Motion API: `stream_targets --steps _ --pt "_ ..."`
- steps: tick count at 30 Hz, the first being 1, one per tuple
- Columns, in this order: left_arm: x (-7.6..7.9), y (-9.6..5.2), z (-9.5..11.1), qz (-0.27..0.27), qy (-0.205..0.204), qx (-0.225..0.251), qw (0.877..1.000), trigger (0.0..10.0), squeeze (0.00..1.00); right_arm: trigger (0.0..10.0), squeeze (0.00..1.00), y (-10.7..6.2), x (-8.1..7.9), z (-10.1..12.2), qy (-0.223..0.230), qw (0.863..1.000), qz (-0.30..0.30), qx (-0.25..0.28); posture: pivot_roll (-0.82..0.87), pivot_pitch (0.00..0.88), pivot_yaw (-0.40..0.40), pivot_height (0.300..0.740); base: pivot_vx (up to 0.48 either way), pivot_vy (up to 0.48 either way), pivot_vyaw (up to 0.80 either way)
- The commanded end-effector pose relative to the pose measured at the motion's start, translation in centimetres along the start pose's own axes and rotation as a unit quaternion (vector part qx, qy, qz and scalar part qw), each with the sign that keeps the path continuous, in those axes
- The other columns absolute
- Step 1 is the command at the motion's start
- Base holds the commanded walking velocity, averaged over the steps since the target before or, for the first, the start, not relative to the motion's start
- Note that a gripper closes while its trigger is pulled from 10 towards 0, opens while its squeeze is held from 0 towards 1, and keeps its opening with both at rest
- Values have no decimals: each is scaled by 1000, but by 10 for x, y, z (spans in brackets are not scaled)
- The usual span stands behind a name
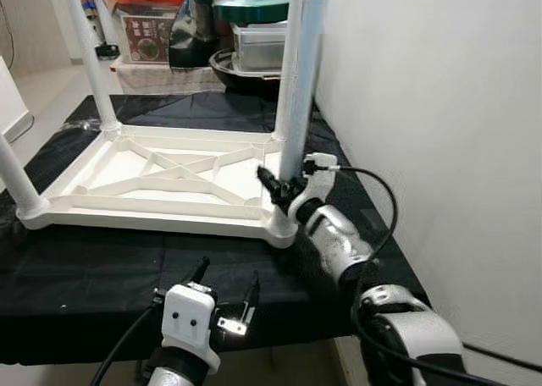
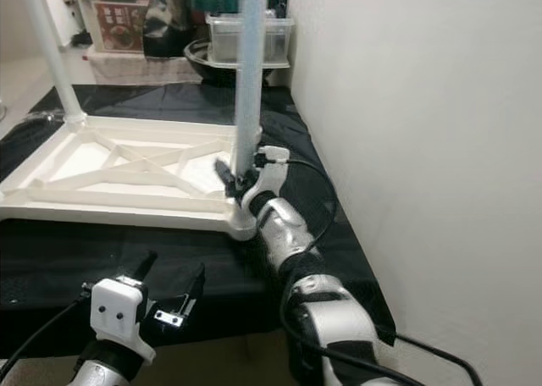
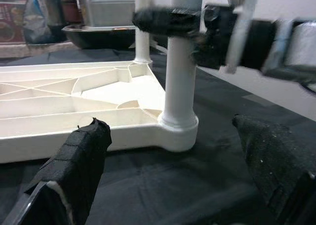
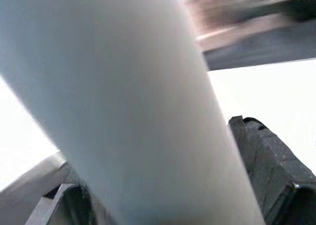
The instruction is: Building children table
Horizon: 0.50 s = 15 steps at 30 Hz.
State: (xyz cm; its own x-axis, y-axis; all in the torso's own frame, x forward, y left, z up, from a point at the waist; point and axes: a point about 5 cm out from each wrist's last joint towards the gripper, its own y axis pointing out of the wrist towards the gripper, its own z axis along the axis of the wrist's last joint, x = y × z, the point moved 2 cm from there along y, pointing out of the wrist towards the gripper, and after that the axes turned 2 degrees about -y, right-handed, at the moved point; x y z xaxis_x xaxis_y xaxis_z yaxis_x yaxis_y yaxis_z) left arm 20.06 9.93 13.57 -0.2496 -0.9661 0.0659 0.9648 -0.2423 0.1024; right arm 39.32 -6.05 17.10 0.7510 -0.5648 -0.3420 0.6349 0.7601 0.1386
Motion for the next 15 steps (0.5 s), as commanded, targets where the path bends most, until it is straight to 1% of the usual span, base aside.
stream_targets --steps 1,2,3,5,6,7,8,9,10,14,15 --pt "0 -1 -4 0 1 -10 1000 10000 0 10000 0 6 -20 4 4 993 112 -21 67 0 -57 740 0 0 0" --pt "0 0 -4 0 1 -10 1000 10000 0 10000 0 3 -23 6 2 989 147 -30 67 0 -57 740 0 0 0" --pt "0 0 -4 0 1 -10 1000 10000 0 10000 0 3 -23 6 2 989 147 -30 67 0 -57 740 0 0 0" --pt "-1 0 -4 -1 2 -10 1000 10000 0 10000 0 -4 -33 6 -10 972 230 -55 67 0 -57 740 0 0 0" --pt "-1 0 -4 -1 2 -10 1000 10000 0 10000 0 -4 -33 6 -10 972 230 -55 67 0 -57 740 0 0 0" --pt "-1 -1 -4 0 3 -10 1000 10000 0 10000 0 -5 -41 2 -18 958 275 -79 73 0 -56 740 0 0 0" --pt "-1 -1 -4 0 3 -10 1000 10000 0 10000 0 -5 -41 2 -18 958 275 -79 73 0 -56 740 0 0 0" --pt "-1 -1 -4 0 3 -10 1000 10000 0 10000 0 -5 -44 0 -23 954 287 -88 73 0 -56 740 0 0 0" --pt "-1 -1 -4 0 3 -10 1000 10000 0 9176 0 -3 -47 -5 -27 950 295 -96 73 0 -56 740 0 0 0" --pt "-1 -1 -4 0 3 -10 1000 10000 0 9176 0 -1 -48 -7 -28 950 294 -97 73 0 -56 740 0 0 0" --pt "-1 -1 -4 0 3 -10 1000 10000 0 0 0 1 -48 -8 -29 953 286 -96 73 0 -56 740 0 0 0"
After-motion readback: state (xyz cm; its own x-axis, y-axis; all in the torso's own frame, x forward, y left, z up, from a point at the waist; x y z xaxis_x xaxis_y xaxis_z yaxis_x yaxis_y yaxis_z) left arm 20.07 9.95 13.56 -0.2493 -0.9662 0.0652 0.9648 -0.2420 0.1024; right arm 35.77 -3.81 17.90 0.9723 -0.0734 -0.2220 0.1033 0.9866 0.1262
